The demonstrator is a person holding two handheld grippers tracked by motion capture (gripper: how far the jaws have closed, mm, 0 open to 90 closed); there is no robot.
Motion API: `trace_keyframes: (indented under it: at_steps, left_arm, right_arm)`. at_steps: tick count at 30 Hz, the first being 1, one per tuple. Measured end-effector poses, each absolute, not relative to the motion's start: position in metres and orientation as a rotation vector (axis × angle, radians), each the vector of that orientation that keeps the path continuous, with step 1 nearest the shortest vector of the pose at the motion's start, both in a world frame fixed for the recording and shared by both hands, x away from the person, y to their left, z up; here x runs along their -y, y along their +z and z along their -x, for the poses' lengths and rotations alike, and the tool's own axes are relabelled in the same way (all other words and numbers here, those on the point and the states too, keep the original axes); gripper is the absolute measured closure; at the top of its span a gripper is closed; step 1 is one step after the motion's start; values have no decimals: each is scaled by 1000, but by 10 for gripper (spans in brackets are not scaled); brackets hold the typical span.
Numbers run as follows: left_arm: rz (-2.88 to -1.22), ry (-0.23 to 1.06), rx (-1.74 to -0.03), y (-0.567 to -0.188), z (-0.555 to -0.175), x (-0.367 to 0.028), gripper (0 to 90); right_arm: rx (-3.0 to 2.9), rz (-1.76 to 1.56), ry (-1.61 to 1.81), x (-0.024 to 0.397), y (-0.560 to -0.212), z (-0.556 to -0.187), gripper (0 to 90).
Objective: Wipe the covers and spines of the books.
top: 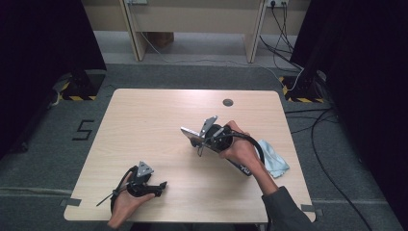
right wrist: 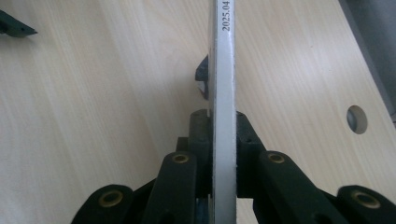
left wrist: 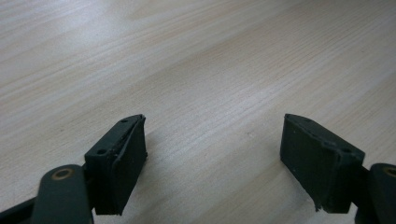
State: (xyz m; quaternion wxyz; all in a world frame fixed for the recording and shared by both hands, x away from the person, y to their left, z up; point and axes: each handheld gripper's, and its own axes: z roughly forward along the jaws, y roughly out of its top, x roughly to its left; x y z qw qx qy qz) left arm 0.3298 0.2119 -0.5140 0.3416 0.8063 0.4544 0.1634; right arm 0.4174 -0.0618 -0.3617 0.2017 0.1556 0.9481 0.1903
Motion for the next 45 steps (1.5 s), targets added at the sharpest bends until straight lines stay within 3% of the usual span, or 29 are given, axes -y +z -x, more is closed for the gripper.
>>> trace_keyframes:
  at_steps: [9,33,45]
  left_arm:
    - [-2099,427,-1176,-514,-330,-211,223]
    - [-2110,435,-1167,-515,-331,-213,218]
    - [-2119,428,-1155,-514,-331,-210,216]
  right_arm:
    - [-2749,-454,612,66,-369,-411,821]
    - [-2887,-489,793,60,-436,-396,778]
    - [-2874,-531,852,65,-447,-391,759]
